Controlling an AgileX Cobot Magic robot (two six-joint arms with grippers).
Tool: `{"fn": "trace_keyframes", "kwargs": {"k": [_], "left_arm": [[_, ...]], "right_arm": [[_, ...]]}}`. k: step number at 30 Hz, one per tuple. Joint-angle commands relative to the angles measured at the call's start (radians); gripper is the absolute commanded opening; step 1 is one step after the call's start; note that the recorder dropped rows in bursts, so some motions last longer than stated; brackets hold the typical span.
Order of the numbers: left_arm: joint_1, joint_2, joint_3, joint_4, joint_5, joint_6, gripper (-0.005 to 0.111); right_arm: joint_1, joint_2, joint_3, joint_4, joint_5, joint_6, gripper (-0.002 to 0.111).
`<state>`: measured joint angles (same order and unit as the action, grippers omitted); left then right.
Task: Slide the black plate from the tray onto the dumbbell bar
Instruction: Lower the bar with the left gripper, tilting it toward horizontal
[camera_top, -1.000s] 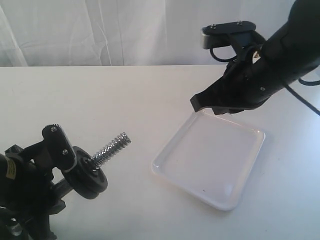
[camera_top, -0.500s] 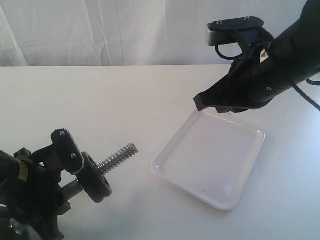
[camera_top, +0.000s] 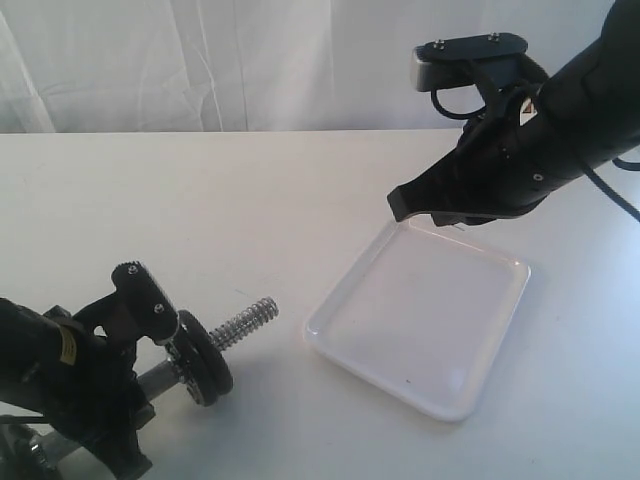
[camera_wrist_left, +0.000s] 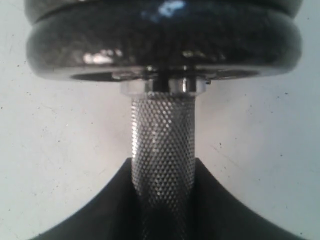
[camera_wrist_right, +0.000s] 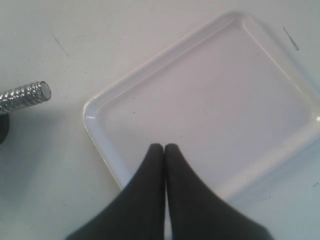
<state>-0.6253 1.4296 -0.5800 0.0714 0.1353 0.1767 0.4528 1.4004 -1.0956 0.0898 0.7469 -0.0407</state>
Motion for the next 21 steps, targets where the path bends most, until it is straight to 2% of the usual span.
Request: {"fn": "trace_keyframes", "kwargs": {"k": [1,5,17,19,21], "left_arm": [[-0.004,-0.035,-0.038,-0.010,-0.141,-0.010,0.000],[-0.004,0.016,-0.038,-0.010,-0.143,-0.010,0.000],[-0.004,0.018,-0.038,-0.010,-0.116,-0.010,0.000],[-0.004,0.018,-0.038,-0.010,-0.108,-0.010,0.005],[-0.004,0.018,-0.038,-0.010,-0.104,-0.010,0.016]], "right_arm": [[-0.005,-0.009,0.003,-0.009,-0.011,0.004,0.000],[-0.005,-0.009,0.003,-0.009,-0.011,0.004,0.000],[-0.005,-0.009,0.003,-0.009,-0.011,0.004,0.000],[-0.005,-0.009,0.003,-0.009,-0.011,0.004,0.000],[-0.005,-0.009,0.003,-0.009,-0.011,0.004,0.000]]}}
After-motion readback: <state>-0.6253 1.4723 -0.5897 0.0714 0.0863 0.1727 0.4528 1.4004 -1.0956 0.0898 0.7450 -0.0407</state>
